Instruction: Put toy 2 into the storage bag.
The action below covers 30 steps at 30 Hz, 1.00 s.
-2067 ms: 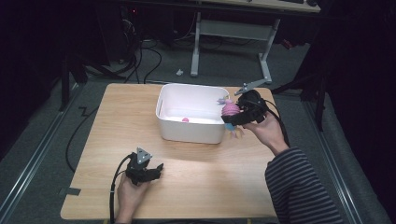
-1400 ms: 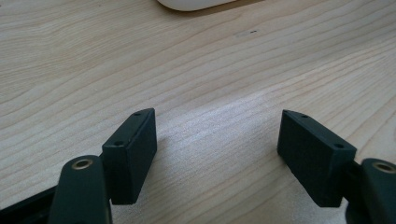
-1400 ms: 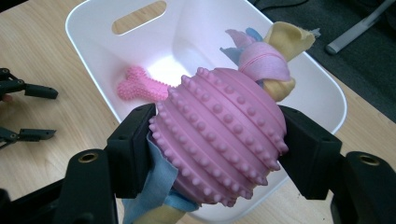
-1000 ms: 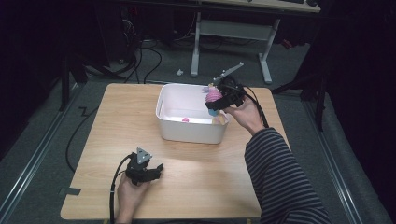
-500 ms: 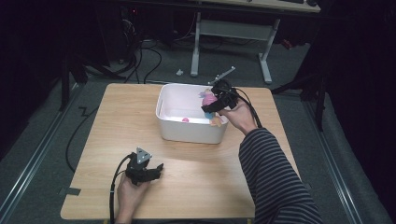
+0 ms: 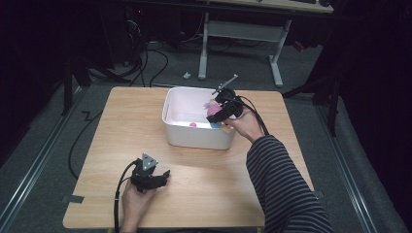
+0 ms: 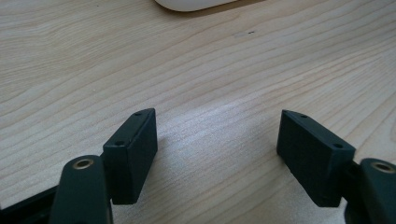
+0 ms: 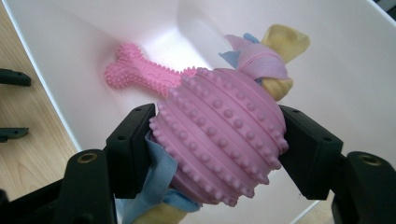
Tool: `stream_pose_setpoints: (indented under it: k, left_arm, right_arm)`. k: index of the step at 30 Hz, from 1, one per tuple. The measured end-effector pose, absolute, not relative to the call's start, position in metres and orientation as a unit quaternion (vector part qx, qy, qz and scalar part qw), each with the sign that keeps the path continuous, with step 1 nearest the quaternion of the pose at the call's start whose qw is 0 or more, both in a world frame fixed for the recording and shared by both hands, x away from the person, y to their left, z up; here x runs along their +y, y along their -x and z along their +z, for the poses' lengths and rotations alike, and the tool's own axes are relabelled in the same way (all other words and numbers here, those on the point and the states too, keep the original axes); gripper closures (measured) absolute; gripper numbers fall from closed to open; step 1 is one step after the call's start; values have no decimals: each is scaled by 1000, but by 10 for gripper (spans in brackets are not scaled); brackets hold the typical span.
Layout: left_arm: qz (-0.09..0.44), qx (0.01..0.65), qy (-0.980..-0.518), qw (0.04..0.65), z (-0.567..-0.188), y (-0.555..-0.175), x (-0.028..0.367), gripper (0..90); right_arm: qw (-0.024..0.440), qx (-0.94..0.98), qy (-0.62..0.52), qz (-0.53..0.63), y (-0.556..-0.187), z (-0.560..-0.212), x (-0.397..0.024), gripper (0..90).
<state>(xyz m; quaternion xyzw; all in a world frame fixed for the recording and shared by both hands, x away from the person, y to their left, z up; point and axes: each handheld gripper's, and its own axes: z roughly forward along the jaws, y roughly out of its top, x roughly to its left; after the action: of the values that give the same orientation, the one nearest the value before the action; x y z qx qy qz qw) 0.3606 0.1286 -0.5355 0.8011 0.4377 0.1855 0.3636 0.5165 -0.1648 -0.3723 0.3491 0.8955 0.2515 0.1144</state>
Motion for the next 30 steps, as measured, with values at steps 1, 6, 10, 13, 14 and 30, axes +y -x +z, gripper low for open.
stream_pose_setpoints:
  k: [1, 6, 10, 13, 14, 30]
  left_arm:
    - [185, 438, -801, 364, -536, -361, 129, 293]
    - [187, 437, -802, 363, -536, -361, 128, 292]
    - [188, 437, -802, 362, -536, -360, 128, 291]
    - [189, 436, -802, 362, -536, -360, 128, 291]
    - [189, 436, -802, 362, -536, -360, 128, 291]
    - [187, 436, -802, 362, -536, -360, 128, 289]
  right_arm:
    - [112, 895, -352, 250, -516, -373, -164, 329]
    - [105, 896, -354, 247, -517, -375, -165, 329]
    - [99, 894, -359, 248, -518, -377, -166, 327]
    - [93, 892, -364, 249, -518, -378, -166, 320]
    - [87, 891, -367, 251, -519, -378, -166, 313]
    - [140, 848, -369, 353, -473, -353, -206, 349]
